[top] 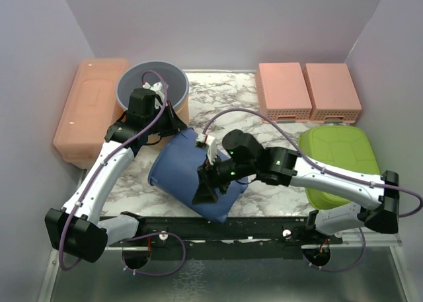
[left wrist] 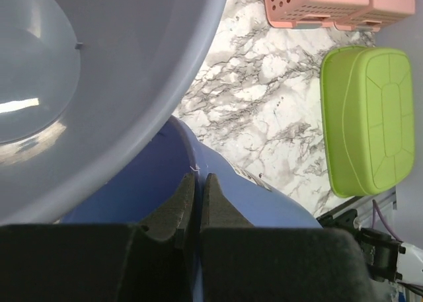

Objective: Turn the large container upside down
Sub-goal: Adjust the container at the center of the board.

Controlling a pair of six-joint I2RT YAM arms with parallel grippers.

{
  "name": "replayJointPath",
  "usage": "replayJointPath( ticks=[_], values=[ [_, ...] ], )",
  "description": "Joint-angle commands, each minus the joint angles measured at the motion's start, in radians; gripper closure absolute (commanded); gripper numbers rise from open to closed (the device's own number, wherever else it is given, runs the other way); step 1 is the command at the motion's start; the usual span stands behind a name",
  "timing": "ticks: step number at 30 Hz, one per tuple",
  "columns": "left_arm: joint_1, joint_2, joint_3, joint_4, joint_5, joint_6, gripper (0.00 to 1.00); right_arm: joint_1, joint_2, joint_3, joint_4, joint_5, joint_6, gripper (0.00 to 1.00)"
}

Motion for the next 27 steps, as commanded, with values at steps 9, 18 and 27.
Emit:
replayJointPath(
  ticks=[9,18,27],
  values=[
    [0.001,-0.016,0.082,-0.099,-0.052,0.121,0.39,0.042,0.118,0.014,-0.227,0.551,-0.059,0.35],
    [0.005,-0.057,0.132,-0.251,-0.103,0.243,0.19,0.04,0.087,-0.027,-0.175,0.604,-0.042,0.35],
    [0.004,0.016,0.056,-0.07,0.05,0.225,0.19,-0.009,-0.056,0.0,-0.102,0.751,0.006,0.32]
  ],
)
